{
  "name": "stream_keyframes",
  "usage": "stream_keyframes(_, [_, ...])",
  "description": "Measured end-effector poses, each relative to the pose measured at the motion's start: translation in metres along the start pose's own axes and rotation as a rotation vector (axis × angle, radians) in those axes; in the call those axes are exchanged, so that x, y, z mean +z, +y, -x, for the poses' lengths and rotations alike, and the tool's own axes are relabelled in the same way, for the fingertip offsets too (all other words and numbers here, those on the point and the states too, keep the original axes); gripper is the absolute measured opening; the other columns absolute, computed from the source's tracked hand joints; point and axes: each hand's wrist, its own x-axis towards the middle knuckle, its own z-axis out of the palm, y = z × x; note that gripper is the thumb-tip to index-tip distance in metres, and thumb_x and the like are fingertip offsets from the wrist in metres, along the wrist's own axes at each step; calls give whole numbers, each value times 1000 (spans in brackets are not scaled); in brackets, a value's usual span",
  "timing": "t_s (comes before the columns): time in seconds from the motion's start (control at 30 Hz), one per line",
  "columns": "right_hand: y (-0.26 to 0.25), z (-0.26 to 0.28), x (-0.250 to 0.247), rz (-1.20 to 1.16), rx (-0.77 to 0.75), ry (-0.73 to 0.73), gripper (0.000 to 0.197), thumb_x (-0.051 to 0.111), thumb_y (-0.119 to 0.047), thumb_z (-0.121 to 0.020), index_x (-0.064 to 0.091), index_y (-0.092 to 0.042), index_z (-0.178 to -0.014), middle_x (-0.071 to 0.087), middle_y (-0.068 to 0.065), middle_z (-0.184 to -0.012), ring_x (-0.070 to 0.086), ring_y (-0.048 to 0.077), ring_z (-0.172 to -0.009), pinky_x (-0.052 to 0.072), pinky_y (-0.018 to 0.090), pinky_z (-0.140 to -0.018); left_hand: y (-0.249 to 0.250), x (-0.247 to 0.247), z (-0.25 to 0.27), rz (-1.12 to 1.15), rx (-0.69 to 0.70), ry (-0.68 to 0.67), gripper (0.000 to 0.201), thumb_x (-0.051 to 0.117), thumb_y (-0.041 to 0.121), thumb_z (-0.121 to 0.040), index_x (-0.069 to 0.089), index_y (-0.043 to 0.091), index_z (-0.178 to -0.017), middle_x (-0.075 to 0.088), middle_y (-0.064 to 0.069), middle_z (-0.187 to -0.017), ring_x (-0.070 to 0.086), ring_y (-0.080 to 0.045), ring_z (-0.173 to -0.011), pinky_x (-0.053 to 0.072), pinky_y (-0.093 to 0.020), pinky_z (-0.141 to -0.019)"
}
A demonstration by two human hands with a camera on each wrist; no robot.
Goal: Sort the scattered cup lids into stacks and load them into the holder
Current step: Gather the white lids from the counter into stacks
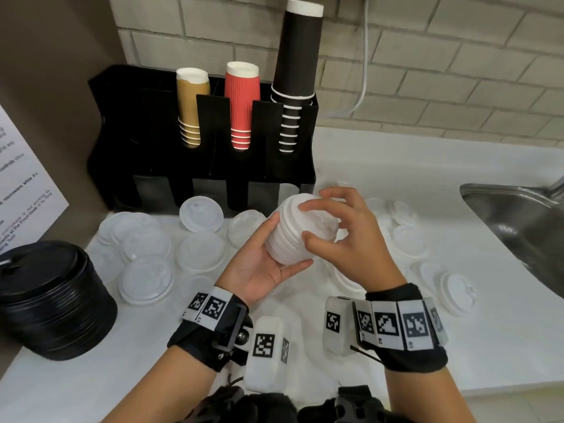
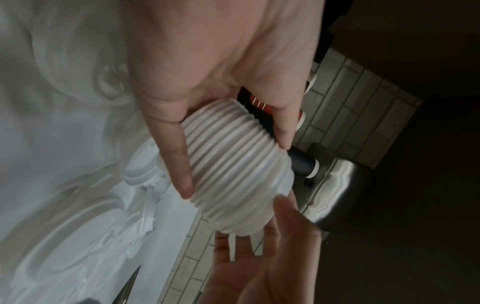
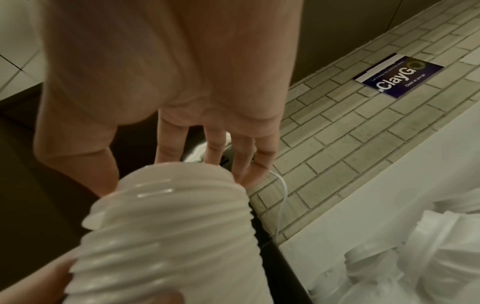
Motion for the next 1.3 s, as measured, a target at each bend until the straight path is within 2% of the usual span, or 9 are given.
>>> stream_keyframes(0.3, [5, -2, -5, 16, 12, -26, 38, 81, -21, -72, 70, -23, -109, 48, -5, -122, 45, -7, -108, 35, 2, -84, -5, 2, -9, 24, 3, -61, 64, 71, 46, -75, 58, 20, -132, 61, -11, -133, 61, -27, -120, 57, -42, -85])
stream_keyframes(0.47, [10, -9, -32, -11, 10, 20, 23, 65, -25, -88, 63, -29, -111, 53, -7, -116, 55, 4, -105, 45, 13, -81, 1, -2, -9, 72, 68, -12, 27, 63, 37, -80, 80, 23, -94, 73, -6, -111, 69, -24, -104, 60, -38, -72])
stream_keyframes(0.57, [22, -10, -50, 142, 3, -227, 20, 61, -11, -90, 65, -24, -104, 61, -4, -107, 61, 7, -93, 49, 18, -74, 9, -4, -7, 120, 105, 59, 38, 67, 36, -75, 72, 20, -109, 70, -9, -118, 67, -28, -109, 61, -38, -70])
stream_keyframes(0.67, [33, -5, -57, 353, 7, -555, 28, 58, -2, -88, 70, -19, -106, 66, -5, -102, 60, 4, -87, 46, 12, -73, 14, -4, -4, 120, 138, 93, 50, 66, 37, -75, 62, 20, -123, 68, -8, -122, 68, -27, -108, 61, -36, -69])
stream_keyframes(0.73, [38, 1, -59, 493, 49, -769, 27, 65, -11, -86, 68, -23, -111, 64, -8, -104, 60, 5, -91, 43, 10, -74, 17, -4, -1, 115, 155, 95, 53, 65, 38, -77, 60, 20, -126, 66, -8, -125, 68, -26, -107, 61, -36, -69])
stream_keyframes(0.83, [44, 14, -58, 737, 90, -992, 49, 77, -36, -76, 57, -32, -120, 55, -10, -112, 51, 8, -95, 41, 20, -79, 17, -4, 1, 101, 173, 86, 61, 63, 40, -79, 54, 19, -135, 63, -8, -131, 66, -25, -110, 61, -36, -72])
stream_keyframes(0.93, [49, 30, -54, 923, 50, -1063, 70, 81, -46, -66, 45, -33, -125, 46, -8, -118, 47, 12, -87, 42, 28, -74, 13, -1, 2, 106, 174, 74, 63, 63, 41, -79, 54, 19, -136, 66, -8, -127, 67, -25, -109, 61, -35, -71])
stream_keyframes(1.03, [54, 40, -49, 939, 27, -1094, 82, 84, -41, -63, 38, -33, -130, 38, -4, -122, 46, 16, -81, 43, 31, -68, 8, 1, 4, 114, 171, 71, 63, 63, 42, -79, 54, 19, -136, 66, -8, -125, 67, -25, -109, 61, -34, -69])
stream_keyframes(1.3, [55, 46, -41, 842, 32, -1107, 75, 85, -28, -63, 43, -33, -124, 29, 0, -124, 53, 23, -81, 53, 38, -70, -1, 7, 6, 111, 165, 70, 66, 63, 46, -78, 52, 21, -138, 63, -8, -130, 67, -25, -109, 60, -32, -66])
